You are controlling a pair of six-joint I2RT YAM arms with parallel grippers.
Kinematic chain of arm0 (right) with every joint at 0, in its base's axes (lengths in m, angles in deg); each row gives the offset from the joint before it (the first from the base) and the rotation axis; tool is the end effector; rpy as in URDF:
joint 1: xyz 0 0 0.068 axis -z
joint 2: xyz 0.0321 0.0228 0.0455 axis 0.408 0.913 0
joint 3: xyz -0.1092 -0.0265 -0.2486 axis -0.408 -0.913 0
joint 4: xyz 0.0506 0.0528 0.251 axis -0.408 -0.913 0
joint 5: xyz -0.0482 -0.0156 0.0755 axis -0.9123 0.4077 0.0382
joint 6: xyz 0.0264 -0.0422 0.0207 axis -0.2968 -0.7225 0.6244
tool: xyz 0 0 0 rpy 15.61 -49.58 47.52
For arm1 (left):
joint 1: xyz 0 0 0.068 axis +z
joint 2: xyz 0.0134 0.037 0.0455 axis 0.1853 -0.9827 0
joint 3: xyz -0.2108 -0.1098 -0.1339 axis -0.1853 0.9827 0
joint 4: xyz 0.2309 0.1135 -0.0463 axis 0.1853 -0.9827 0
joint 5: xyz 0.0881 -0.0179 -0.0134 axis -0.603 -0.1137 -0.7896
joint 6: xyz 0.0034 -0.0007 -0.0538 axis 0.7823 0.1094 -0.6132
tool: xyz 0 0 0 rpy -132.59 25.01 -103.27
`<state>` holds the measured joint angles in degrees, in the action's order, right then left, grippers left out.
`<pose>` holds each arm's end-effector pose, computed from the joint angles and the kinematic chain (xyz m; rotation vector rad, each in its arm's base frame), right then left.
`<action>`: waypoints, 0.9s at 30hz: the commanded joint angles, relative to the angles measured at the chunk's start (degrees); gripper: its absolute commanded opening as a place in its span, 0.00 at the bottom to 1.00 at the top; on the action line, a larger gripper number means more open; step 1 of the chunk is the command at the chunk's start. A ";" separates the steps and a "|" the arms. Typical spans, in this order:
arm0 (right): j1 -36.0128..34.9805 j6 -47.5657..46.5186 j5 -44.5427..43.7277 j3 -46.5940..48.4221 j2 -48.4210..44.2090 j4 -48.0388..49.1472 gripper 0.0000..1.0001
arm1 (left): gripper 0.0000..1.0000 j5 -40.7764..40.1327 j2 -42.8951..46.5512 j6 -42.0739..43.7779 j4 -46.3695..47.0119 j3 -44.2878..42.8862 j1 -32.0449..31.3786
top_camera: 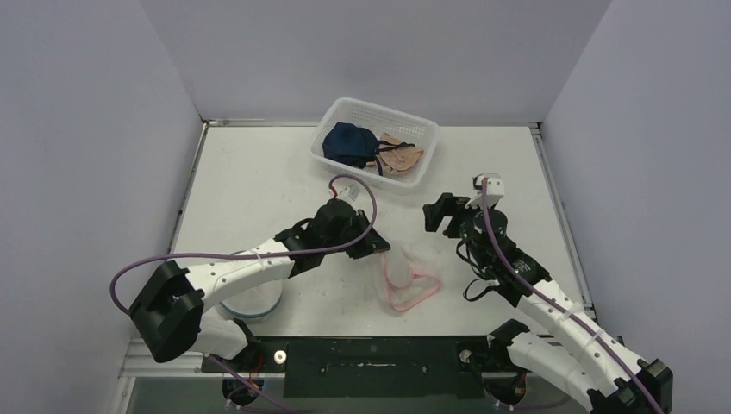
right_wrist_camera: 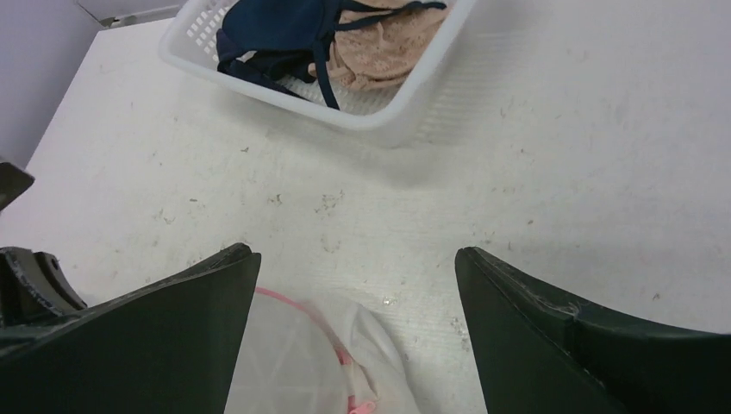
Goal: Unzip the laundry bag and remove the bra
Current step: Close the laundry bag at the center of the board.
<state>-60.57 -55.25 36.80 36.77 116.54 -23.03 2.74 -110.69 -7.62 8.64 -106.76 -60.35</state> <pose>0.1608 0.1080 0.2964 -0.0109 1.8551 0.5180 0.1988 -0.2391 0.2506 -0.2376 2.4059 -1.1492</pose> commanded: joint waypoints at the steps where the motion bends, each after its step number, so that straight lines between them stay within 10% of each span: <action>1: 9.68 11.18 20.99 -4.95 -0.74 1.99 0.86 | 0.00 3.95 6.59 4.20 13.69 4.95 1.43; 27: 13.81 24.12 21.26 -17.38 -29.60 -4.06 0.84 | 0.00 46.04 10.43 26.93 15.45 -3.62 10.21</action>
<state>-47.24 -32.24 59.51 17.42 87.90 -23.77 40.86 -98.82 17.12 20.36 -110.47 -50.23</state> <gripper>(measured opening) 0.840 0.033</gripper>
